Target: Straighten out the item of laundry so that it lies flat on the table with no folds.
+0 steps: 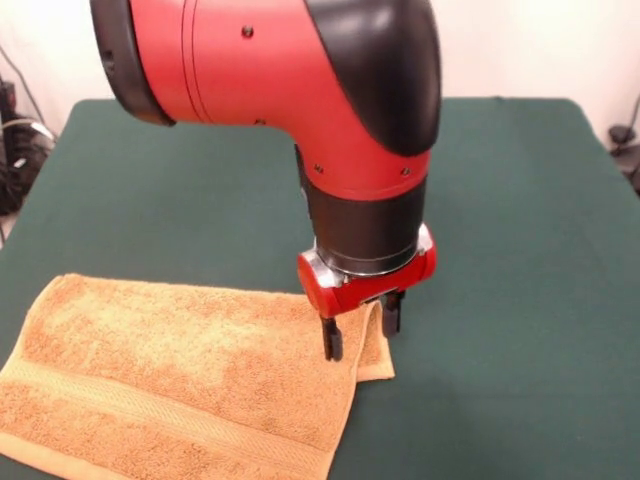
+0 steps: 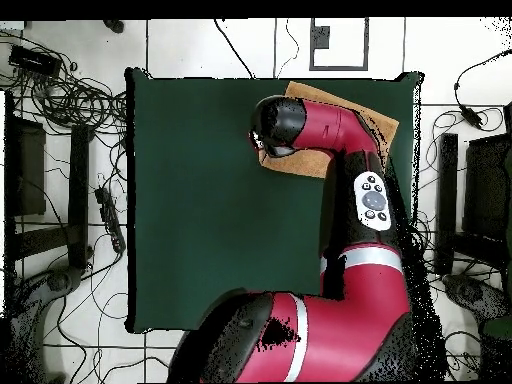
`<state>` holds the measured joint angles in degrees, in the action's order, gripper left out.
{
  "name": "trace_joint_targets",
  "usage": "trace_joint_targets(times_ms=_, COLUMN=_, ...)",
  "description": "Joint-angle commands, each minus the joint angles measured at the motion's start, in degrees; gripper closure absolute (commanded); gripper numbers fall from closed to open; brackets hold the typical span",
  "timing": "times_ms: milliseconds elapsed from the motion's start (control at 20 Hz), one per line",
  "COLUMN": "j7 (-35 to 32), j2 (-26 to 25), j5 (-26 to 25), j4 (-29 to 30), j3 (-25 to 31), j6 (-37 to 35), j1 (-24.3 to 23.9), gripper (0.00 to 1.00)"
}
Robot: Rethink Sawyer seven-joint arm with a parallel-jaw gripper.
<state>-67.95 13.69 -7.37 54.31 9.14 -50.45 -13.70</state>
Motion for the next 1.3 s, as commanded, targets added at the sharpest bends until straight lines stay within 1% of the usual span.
trace_joint_targets(times_ms=50, j7=10.23, j2=0.36, j5=-2.02, j4=7.77, j3=10.26, j6=6.89, j1=-0.4, gripper=0.0)
trace_joint_targets(times_ms=200, j7=12.14, j2=0.56, j5=-2.81, j4=8.73, j3=12.93, j6=9.41, j1=-1.83, gripper=0.0)
trace_joint_targets(times_ms=300, j7=13.11, j2=0.2, j5=-3.34, j4=8.64, j3=14.1, j6=9.43, j1=-2.41, gripper=0.0)
trace_joint_targets(times_ms=400, j7=14.68, j2=-0.43, j5=-3.86, j4=8.32, j3=15.48, j6=8.88, j1=-2.99, gripper=0.0)
trace_joint_targets(times_ms=500, j7=17.11, j2=-1.04, j5=-3.96, j4=8.03, j3=17.19, j6=6.68, j1=-3.66, gripper=0.0)
trace_joint_targets(times_ms=600, j7=17.94, j2=-1.62, j5=-4.38, j4=7.55, j3=17.99, j6=3.82, j1=-3.91, gripper=0.0)
trace_joint_targets(times_ms=650, j7=17.45, j2=-2.12, j5=-4.78, j4=6.06, j3=17.19, j6=0.43, j1=-3.24, gripper=0.0)
trace_joint_targets(times_ms=800, j7=14.22, j2=-3.83, j5=-7.21, j4=-0.03, j3=12.52, j6=-12.93, j1=0.11, gripper=0.0)
trace_joint_targets(times_ms=900, j7=13.79, j2=-5.19, j5=-8.86, j4=-3.19, j3=10.89, j6=-19.29, j1=1.43, gripper=0.0)
trace_joint_targets(times_ms=1000, j7=13.85, j2=-6.01, j5=-9.61, j4=-4.74, j3=11.17, j6=-22.58, j1=1.56, gripper=0.0)
trace_joint_targets(times_ms=1300, j7=14.45, j2=-5.81, j5=-10.54, j4=-3.64, j3=13.38, j6=-23.74, j1=0.21, gripper=0.0)
